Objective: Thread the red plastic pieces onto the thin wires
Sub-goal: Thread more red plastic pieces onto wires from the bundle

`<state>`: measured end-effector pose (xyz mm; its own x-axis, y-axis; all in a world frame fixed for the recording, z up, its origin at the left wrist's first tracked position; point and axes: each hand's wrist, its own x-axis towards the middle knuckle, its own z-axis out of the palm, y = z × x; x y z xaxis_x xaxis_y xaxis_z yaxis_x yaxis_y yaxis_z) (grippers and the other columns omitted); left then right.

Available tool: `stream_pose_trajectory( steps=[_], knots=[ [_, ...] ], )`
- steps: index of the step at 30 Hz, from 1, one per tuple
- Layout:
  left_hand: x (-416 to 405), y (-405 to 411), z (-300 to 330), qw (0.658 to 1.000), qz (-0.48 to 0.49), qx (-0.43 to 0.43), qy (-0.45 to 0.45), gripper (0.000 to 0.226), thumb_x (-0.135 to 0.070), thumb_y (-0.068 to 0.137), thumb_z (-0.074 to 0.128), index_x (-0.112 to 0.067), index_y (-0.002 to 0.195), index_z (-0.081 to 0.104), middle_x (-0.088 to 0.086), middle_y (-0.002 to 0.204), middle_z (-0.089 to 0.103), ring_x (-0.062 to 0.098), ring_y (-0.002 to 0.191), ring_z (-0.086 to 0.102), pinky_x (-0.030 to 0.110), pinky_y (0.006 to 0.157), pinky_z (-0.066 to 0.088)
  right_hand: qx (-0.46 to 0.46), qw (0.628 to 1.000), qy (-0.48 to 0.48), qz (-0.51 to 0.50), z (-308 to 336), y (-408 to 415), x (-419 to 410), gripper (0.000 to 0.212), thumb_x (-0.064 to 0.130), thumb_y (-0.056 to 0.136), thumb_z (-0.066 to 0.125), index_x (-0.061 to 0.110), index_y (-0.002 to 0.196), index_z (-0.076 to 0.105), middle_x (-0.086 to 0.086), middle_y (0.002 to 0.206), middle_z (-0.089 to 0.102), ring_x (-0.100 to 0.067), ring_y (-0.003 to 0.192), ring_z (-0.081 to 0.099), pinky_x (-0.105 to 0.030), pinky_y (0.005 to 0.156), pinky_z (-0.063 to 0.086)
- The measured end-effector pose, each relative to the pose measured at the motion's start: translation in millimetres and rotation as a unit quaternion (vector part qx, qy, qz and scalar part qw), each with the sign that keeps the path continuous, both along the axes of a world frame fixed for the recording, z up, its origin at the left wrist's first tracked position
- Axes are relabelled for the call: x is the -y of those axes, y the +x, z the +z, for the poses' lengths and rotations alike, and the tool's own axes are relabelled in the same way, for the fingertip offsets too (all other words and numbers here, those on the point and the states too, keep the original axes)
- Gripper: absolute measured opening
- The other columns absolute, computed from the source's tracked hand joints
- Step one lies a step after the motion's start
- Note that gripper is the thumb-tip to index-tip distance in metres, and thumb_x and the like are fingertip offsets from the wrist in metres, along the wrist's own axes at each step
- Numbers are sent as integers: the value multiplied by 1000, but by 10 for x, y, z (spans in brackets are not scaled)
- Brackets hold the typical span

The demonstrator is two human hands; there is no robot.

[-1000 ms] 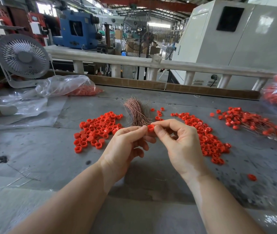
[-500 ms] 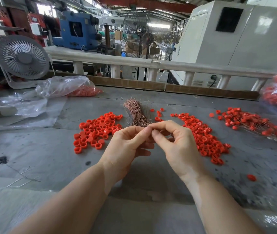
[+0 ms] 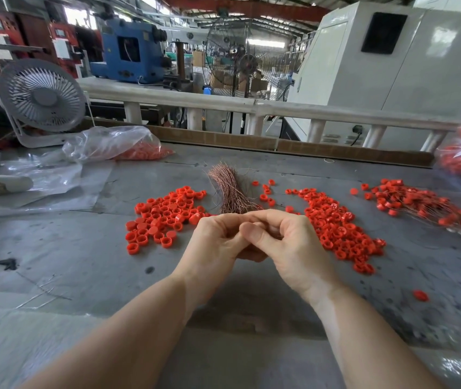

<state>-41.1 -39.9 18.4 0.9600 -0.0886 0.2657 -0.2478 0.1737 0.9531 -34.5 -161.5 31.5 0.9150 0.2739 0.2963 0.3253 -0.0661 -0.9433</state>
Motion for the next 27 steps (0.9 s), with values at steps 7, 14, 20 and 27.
stream_pose_trajectory(
  steps=[7, 14, 20, 27],
  knots=[
    [36, -24, 40, 997, 45, 27, 51, 13, 3, 89, 54, 2, 88, 67, 16, 76, 68, 12, 57, 64, 21, 57, 54, 20, 999, 30, -3, -15, 10, -4, 16, 25, 72, 69, 16, 85, 73, -13, 77, 71, -12, 70, 64, -23, 60, 52],
    [57, -56, 63, 996, 52, 35, 62, 19, 7, 90, 50, 0, 84, 66, 13, 69, 65, 9, 50, 60, 21, 51, 53, 36, 999, 36, 5, -28, 9, -9, 11, 18, 76, 67, 13, 83, 74, -10, 68, 65, -10, 61, 56, -22, 50, 46],
    [66, -69, 77, 996, 55, 32, 62, 19, 5, 90, 51, -3, 80, 66, 13, 64, 64, 10, 48, 60, 21, 49, 52, 28, 997, 74, 16, -15, -7, -18, 11, 4, 81, 66, 11, 83, 74, 1, 60, 62, -6, 52, 52, -19, 45, 42],
    [29, -49, 74, 997, 44, 23, 53, 18, 1, 89, 55, -3, 78, 68, 5, 61, 67, 10, 50, 62, 20, 51, 52, 29, 998, 56, 11, -19, -18, -38, 11, 8, 83, 64, 14, 86, 73, -2, 72, 69, -7, 64, 61, -19, 55, 49]
  ],
)
